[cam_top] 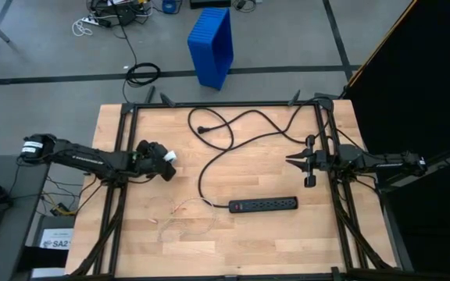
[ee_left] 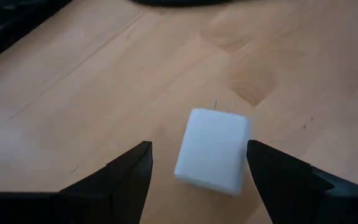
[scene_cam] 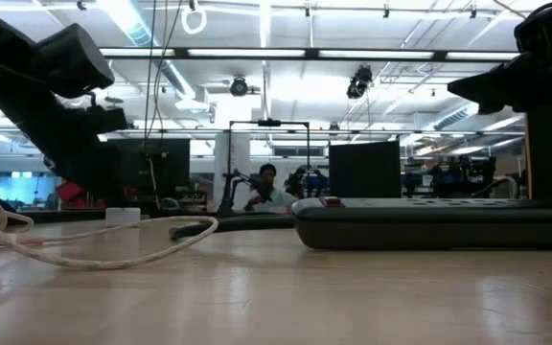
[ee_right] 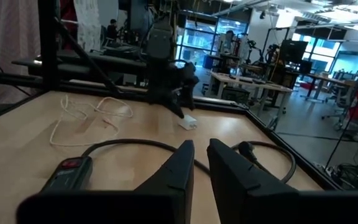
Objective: Insert USB
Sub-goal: Insert the pink charger cable into the white charger adapter
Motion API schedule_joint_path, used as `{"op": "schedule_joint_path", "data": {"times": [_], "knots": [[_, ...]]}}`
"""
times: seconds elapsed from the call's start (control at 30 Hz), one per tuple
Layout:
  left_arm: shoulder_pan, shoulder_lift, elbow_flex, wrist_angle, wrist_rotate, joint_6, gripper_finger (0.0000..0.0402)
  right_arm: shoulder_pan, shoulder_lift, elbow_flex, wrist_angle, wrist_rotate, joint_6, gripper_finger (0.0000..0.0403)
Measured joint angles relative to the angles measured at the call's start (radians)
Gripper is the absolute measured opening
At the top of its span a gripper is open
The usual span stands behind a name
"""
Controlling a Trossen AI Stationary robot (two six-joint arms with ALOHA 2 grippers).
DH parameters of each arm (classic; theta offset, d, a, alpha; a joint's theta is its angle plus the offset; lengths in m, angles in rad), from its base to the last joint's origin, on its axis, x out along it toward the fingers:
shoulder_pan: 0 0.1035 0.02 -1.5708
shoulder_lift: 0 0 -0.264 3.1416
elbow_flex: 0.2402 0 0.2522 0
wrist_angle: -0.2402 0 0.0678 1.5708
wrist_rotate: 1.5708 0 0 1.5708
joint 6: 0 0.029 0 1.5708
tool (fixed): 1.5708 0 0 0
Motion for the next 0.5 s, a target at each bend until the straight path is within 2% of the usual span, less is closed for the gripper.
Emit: {"op": "schedule_joint_path", "data": {"times": [0.23, 0.5], "knots": [[0.121, 0.07, 0.0, 0.071, 0.16, 0.124, 0.0246, 0.0, 0.001, 0.0, 0.007, 0.0, 0.0, 0.0034], [0.162, 0.152, 0.004, 0.088, 0.204, 0.164, 0.0241, 0.0, 0.006, 0.0, 0.01, 0.0, 0.0, 0.0025]]}}
